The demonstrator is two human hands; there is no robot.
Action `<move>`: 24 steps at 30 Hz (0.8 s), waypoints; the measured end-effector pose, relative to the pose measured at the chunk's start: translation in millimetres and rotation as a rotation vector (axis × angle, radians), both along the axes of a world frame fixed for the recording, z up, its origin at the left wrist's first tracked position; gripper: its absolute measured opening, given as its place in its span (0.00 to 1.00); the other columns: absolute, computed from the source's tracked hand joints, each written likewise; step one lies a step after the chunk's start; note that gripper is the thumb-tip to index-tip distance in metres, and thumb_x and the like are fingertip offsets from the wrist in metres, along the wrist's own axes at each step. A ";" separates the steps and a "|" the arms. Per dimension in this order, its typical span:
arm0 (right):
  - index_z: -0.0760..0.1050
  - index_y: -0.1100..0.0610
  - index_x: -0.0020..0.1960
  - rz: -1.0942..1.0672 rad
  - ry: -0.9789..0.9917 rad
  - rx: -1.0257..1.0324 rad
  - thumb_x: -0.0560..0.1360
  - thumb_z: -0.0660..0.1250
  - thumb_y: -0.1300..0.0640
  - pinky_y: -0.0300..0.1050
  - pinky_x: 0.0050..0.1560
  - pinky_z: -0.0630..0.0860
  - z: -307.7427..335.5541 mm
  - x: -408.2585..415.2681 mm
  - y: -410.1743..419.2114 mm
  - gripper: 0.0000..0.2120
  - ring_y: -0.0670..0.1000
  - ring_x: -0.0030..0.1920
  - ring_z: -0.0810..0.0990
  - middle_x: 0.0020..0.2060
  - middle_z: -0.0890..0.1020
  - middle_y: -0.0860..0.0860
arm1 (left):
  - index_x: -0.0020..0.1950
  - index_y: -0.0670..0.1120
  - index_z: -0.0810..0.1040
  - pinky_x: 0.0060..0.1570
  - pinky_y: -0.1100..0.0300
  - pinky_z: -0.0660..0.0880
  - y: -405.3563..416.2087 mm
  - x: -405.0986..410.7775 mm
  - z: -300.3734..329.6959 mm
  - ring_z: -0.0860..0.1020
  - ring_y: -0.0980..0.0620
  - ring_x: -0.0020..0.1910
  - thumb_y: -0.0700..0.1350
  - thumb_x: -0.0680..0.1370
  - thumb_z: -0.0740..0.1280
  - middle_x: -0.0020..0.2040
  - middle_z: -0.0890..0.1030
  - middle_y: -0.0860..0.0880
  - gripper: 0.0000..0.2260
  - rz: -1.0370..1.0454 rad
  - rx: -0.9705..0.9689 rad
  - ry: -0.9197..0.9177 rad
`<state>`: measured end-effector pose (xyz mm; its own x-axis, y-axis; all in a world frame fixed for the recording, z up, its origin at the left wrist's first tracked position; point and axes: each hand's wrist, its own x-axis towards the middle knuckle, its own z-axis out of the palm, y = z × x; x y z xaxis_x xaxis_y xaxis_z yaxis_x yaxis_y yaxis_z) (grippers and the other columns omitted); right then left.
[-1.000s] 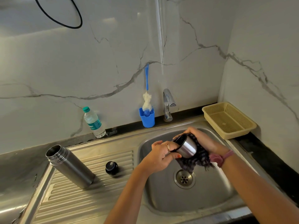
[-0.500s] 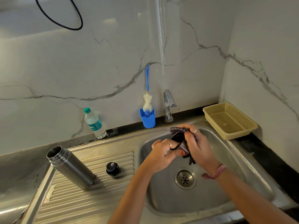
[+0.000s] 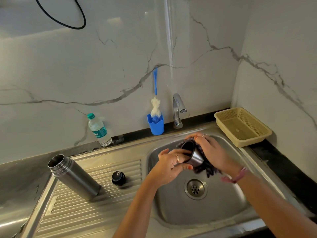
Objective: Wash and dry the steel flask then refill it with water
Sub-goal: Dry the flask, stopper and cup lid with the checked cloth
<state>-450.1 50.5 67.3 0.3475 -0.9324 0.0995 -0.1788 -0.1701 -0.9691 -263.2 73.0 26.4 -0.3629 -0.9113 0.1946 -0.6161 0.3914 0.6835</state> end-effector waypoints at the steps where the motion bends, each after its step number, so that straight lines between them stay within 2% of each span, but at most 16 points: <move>1: 0.77 0.50 0.55 -0.021 -0.033 -0.090 0.83 0.54 0.56 0.32 0.46 0.76 -3.3 2.7 5.5 0.13 0.48 0.50 0.81 0.47 0.83 0.48 | 0.55 0.57 0.83 0.71 0.37 0.59 -1.4 2.1 0.1 0.73 0.63 0.65 0.49 0.76 0.71 0.58 0.77 0.71 0.08 0.002 -0.020 -0.009; 3: 0.76 0.50 0.57 0.001 -0.035 -0.108 0.82 0.55 0.56 0.31 0.47 0.76 -7.8 5.0 8.4 0.12 0.47 0.50 0.81 0.48 0.82 0.48 | 0.54 0.57 0.83 0.72 0.38 0.57 -3.2 5.2 2.0 0.72 0.65 0.65 0.48 0.76 0.71 0.57 0.76 0.72 0.08 0.000 -0.015 -0.043; 5: 0.79 0.53 0.55 0.083 0.015 0.132 0.82 0.55 0.54 0.33 0.49 0.75 -3.3 -2.6 -3.4 0.14 0.48 0.51 0.81 0.51 0.83 0.52 | 0.53 0.52 0.84 0.75 0.42 0.48 -1.1 4.8 4.7 0.68 0.71 0.65 0.47 0.77 0.71 0.56 0.74 0.74 0.06 -0.049 0.031 -0.078; 7: 0.81 0.59 0.53 0.205 0.030 0.376 0.79 0.56 0.49 0.41 0.54 0.74 -0.5 -12.1 -15.3 0.18 0.49 0.51 0.80 0.52 0.83 0.55 | 0.54 0.48 0.84 0.75 0.51 0.43 2.4 2.3 8.3 0.63 0.75 0.66 0.45 0.78 0.70 0.60 0.70 0.74 0.07 -0.125 0.029 -0.121; 8: 0.80 0.61 0.49 0.208 0.015 0.422 0.78 0.57 0.50 0.40 0.53 0.74 -1.7 -14.5 -19.2 0.18 0.48 0.48 0.80 0.49 0.82 0.56 | 0.55 0.47 0.84 0.74 0.54 0.42 3.5 0.3 11.0 0.62 0.76 0.66 0.45 0.78 0.69 0.61 0.69 0.73 0.07 -0.151 0.020 -0.138; 10: 0.75 0.60 0.40 0.138 -0.073 0.437 0.80 0.56 0.57 0.36 0.43 0.73 -2.9 -13.5 -21.3 0.14 0.45 0.38 0.76 0.40 0.78 0.54 | 0.56 0.48 0.83 0.72 0.56 0.42 2.6 -2.6 15.5 0.62 0.76 0.66 0.45 0.79 0.69 0.63 0.69 0.72 0.08 -0.164 0.015 -0.156; 12: 0.74 0.59 0.40 0.054 -0.152 0.476 0.80 0.56 0.57 0.36 0.38 0.73 -4.0 -9.5 -20.9 0.13 0.47 0.36 0.74 0.37 0.75 0.54 | 0.60 0.48 0.81 0.74 0.54 0.43 2.3 -3.9 21.2 0.65 0.70 0.68 0.46 0.80 0.67 0.65 0.72 0.66 0.09 -0.145 0.022 -0.171; 13: 0.74 0.59 0.42 0.028 -0.142 0.501 0.79 0.57 0.55 0.38 0.40 0.73 -5.2 -7.4 -20.5 0.12 0.50 0.38 0.74 0.38 0.76 0.55 | 0.61 0.49 0.79 0.75 0.51 0.45 2.5 -4.9 23.4 0.68 0.64 0.68 0.48 0.80 0.67 0.66 0.75 0.61 0.11 -0.121 0.044 -0.184; 15: 0.76 0.59 0.44 -0.008 0.016 0.487 0.79 0.56 0.50 0.43 0.43 0.72 -3.3 -0.8 -16.6 0.16 0.53 0.41 0.76 0.39 0.79 0.57 | 0.60 0.51 0.77 0.74 0.45 0.54 4.0 -9.4 25.9 0.75 0.55 0.60 0.60 0.78 0.64 0.57 0.81 0.53 0.17 -0.074 0.111 -0.195; 17: 0.79 0.61 0.48 -0.029 0.200 0.369 0.80 0.52 0.48 0.42 0.43 0.73 -2.7 8.3 -12.0 0.22 0.52 0.43 0.79 0.42 0.82 0.56 | 0.54 0.51 0.77 0.68 0.44 0.65 5.9 -14.7 25.3 0.78 0.54 0.51 0.69 0.75 0.58 0.47 0.82 0.50 0.24 -0.019 0.166 -0.113; 18: 0.80 0.60 0.50 -0.046 0.229 0.288 0.81 0.51 0.48 0.41 0.43 0.72 -3.6 13.0 -9.4 0.22 0.51 0.44 0.79 0.42 0.83 0.55 | 0.53 0.51 0.76 0.66 0.45 0.68 6.9 -16.5 24.7 0.79 0.54 0.49 0.71 0.75 0.55 0.46 0.82 0.50 0.25 0.028 0.201 -0.040; 19: 0.80 0.57 0.50 -0.071 0.223 0.198 0.81 0.52 0.49 0.40 0.43 0.72 -3.9 17.1 -5.1 0.20 0.49 0.44 0.80 0.41 0.82 0.52 | 0.53 0.52 0.76 0.63 0.45 0.71 7.0 -16.9 24.2 0.79 0.53 0.50 0.70 0.77 0.54 0.46 0.82 0.50 0.24 0.085 0.239 0.030; 21: 0.78 0.51 0.52 -0.169 0.215 -0.069 0.82 0.53 0.49 0.35 0.44 0.72 -7.5 22.5 4.1 0.14 0.43 0.44 0.79 0.42 0.81 0.47 | 0.53 0.52 0.76 0.58 0.46 0.76 5.7 -17.8 26.6 0.79 0.52 0.48 0.60 0.82 0.56 0.47 0.82 0.51 0.15 0.173 0.277 0.102; 22: 0.76 0.49 0.57 -0.217 0.224 -0.222 0.81 0.54 0.49 0.32 0.45 0.72 -11.4 23.6 8.6 0.13 0.41 0.46 0.78 0.45 0.80 0.45 | 0.53 0.52 0.77 0.56 0.46 0.77 4.4 -18.0 27.0 0.80 0.52 0.46 0.55 0.83 0.58 0.46 0.82 0.52 0.11 0.200 0.275 0.120; 24: 0.71 0.49 0.65 -0.244 0.206 -0.477 0.79 0.54 0.49 0.30 0.49 0.71 -22.3 23.7 15.6 0.17 0.41 0.51 0.76 0.52 0.76 0.44 | 0.51 0.53 0.80 0.54 0.50 0.78 4.3 -18.8 30.7 0.81 0.54 0.45 0.49 0.83 0.62 0.44 0.83 0.53 0.07 0.207 0.244 0.181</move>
<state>-426.3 66.1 44.9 0.1844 -0.8567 0.4818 -0.4446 -0.5099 -0.7364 -282.0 77.3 57.1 -0.1454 -0.9894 0.0062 -0.5257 0.0826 0.8467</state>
